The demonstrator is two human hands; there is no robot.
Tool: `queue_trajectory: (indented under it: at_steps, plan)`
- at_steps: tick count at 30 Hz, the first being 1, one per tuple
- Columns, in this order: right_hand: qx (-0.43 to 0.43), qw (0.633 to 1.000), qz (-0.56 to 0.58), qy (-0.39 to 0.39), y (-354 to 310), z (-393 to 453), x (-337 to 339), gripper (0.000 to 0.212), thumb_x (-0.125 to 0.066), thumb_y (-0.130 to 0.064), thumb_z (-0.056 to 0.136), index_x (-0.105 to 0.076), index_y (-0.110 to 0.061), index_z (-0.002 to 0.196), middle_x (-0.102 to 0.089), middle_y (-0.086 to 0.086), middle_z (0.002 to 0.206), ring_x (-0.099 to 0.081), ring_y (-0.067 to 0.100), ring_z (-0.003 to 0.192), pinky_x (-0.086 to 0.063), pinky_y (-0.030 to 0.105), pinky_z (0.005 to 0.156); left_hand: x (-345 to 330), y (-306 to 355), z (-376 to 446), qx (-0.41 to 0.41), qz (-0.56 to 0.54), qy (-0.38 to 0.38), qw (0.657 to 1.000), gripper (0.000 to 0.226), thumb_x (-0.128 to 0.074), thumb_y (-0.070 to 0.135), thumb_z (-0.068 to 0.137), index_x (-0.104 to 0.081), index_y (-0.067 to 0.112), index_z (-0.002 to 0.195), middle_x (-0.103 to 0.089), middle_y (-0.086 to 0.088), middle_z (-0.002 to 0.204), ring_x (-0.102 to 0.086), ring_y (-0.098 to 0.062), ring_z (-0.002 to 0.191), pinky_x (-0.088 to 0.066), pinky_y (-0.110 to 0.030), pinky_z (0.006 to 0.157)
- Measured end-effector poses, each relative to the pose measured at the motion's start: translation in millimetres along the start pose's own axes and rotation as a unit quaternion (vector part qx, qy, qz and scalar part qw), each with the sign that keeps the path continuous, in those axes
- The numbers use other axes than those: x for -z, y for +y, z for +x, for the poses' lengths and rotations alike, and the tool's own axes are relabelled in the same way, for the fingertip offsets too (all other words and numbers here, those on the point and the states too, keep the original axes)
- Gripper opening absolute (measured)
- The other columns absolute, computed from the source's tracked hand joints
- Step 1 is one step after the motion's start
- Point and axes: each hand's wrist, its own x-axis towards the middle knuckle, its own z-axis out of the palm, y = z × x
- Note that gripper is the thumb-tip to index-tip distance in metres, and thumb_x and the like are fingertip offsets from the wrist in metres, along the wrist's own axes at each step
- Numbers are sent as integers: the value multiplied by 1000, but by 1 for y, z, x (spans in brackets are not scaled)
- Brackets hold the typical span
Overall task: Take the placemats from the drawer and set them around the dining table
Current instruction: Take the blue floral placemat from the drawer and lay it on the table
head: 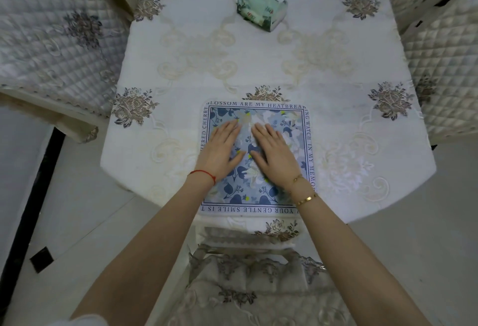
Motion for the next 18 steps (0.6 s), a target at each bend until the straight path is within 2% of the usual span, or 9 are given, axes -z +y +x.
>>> queue_trajectory:
  at_steps: [3,5,9,12,14,18]
  plan:
    - [-27,1000,-3,10,17,-13,10,66,-38,-52,99,-17,-22,154,-14,-6,161,-4,13,149,2,31,121,3,-12,-12,23,9,5,1000,73,-35,54,96,-9,18,153,-8,0,161,-3,-16,148,-4,-35,122]
    - [-51,999,-4,18,32,-28,18,69,-39,-55,98,-16,-24,154,-14,-7,161,-4,12,149,0,31,121,6,-23,-22,36,3,7,999,76,-32,60,94,-7,19,153,-6,1,161,-2,-14,148,-2,-34,121]
    - [-97,995,-4,23,54,-52,29,70,-41,-53,97,-16,-21,154,-15,-5,161,-7,14,149,-2,33,121,8,-36,-41,52,-6,18,998,78,-24,63,92,-8,17,153,-7,0,161,-2,-14,148,-5,-37,122]
    - [-137,990,-8,32,54,-68,32,73,-39,-55,97,-16,-16,154,-16,1,161,-6,18,149,-2,35,121,9,-33,-54,66,-9,14,998,79,-22,60,90,-11,13,153,-8,-5,161,-2,-17,148,-1,-34,121]
    - [-122,992,-13,41,40,-82,29,75,-39,-56,96,-15,-16,154,-13,1,162,-3,18,150,-1,35,122,8,-25,-67,55,-4,16,998,78,-24,59,91,-13,12,152,-9,-6,161,-3,-18,148,3,-31,120]
    - [-39,999,-1,9,-9,-99,11,75,-42,-55,97,-10,-21,155,-4,-5,162,7,12,149,1,34,122,-1,7,-92,25,-3,4,1000,76,-32,57,94,-12,13,153,-6,-2,161,0,-15,148,-2,-34,122]
